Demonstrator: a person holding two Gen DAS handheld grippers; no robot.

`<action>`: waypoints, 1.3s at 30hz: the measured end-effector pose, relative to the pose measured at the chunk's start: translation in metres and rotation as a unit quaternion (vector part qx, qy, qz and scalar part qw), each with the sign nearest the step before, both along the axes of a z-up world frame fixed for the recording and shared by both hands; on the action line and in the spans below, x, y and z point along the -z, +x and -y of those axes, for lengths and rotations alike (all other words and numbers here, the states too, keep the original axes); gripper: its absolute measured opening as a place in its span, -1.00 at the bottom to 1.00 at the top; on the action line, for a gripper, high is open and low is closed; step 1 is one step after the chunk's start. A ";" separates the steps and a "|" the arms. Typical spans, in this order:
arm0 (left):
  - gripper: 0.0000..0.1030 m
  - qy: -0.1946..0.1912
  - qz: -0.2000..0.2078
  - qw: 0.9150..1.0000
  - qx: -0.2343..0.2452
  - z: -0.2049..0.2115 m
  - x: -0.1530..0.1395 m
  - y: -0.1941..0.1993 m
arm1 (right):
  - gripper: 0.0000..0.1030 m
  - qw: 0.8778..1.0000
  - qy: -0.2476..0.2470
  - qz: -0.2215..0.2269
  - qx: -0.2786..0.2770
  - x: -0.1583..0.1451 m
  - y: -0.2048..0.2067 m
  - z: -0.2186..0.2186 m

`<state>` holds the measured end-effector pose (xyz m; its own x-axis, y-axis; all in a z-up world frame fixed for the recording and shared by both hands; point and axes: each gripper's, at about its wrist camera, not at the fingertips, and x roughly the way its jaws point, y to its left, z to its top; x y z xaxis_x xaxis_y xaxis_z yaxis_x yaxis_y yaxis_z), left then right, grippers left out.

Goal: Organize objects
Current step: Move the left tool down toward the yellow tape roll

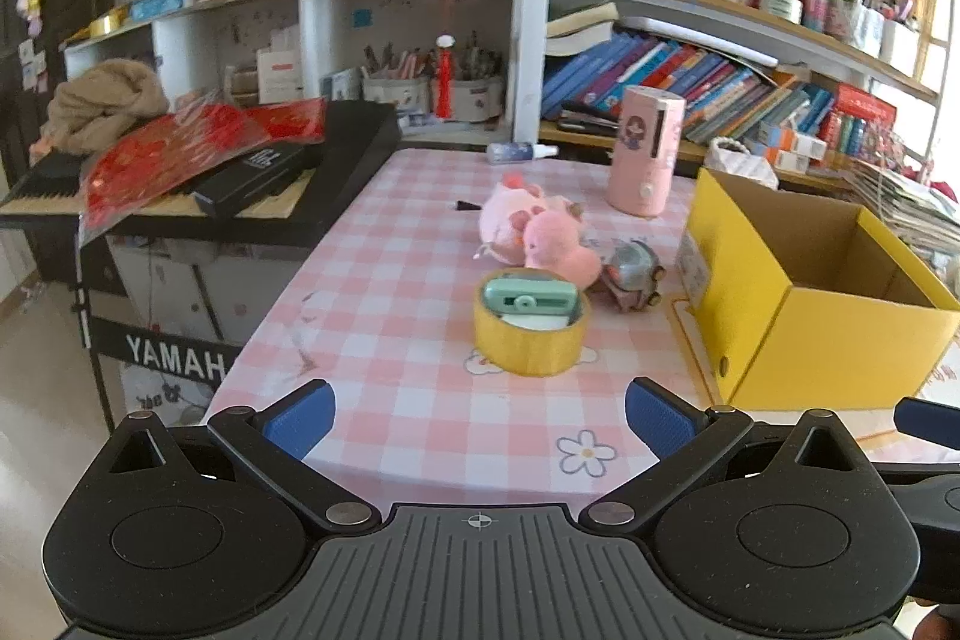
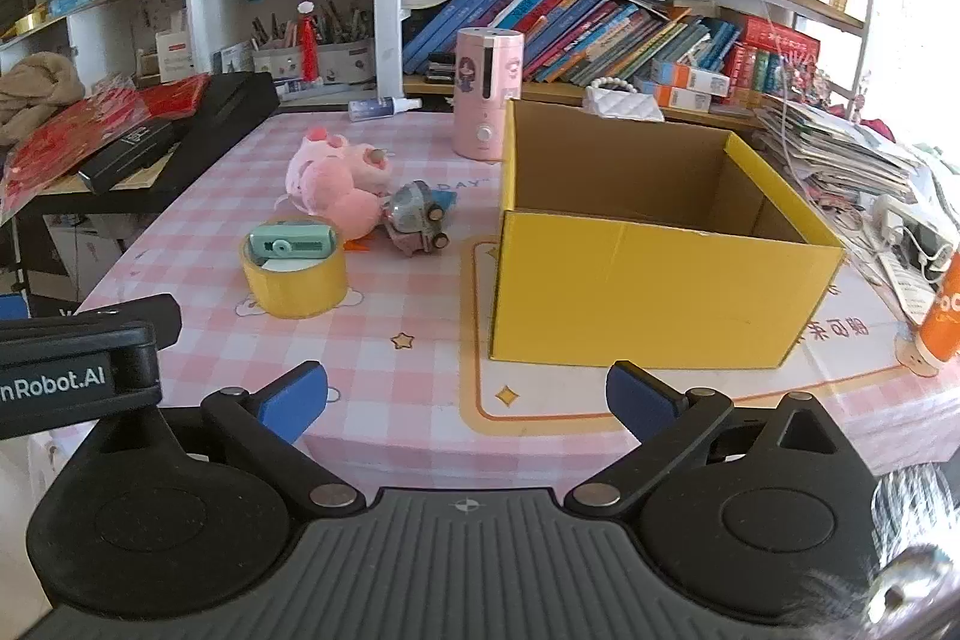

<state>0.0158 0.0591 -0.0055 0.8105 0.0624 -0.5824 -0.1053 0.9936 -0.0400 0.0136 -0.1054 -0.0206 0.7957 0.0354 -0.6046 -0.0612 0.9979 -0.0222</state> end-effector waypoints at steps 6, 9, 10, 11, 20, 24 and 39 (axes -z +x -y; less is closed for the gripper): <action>1.00 0.000 0.007 0.999 -0.035 -0.019 -0.001 0.012 | 0.54 1.000 0.008 0.003 -0.016 0.001 0.016 -0.006; 1.00 -0.012 0.006 0.999 -0.051 -0.032 -0.001 0.021 | 0.31 1.000 0.013 0.003 -0.024 0.001 0.028 -0.009; 1.00 -0.015 0.005 0.998 -0.054 -0.035 0.000 0.024 | 0.26 1.000 0.014 0.003 -0.025 0.000 0.032 -0.010; 1.00 -0.015 0.004 0.998 -0.060 -0.038 0.001 0.027 | 0.19 0.999 0.016 0.004 -0.027 0.000 0.037 -0.011; 0.97 0.024 -0.007 0.997 -0.071 -0.042 0.009 0.052 | 0.04 0.998 0.048 0.023 -0.033 -0.008 0.078 -0.016; 0.93 0.032 -0.021 0.999 -0.036 -0.034 0.017 0.070 | 0.03 0.996 0.070 0.034 -0.042 -0.016 0.098 -0.016; 1.00 0.059 -0.079 0.992 0.080 0.019 0.065 0.161 | 0.06 0.992 0.061 0.061 -0.090 -0.026 0.157 -0.020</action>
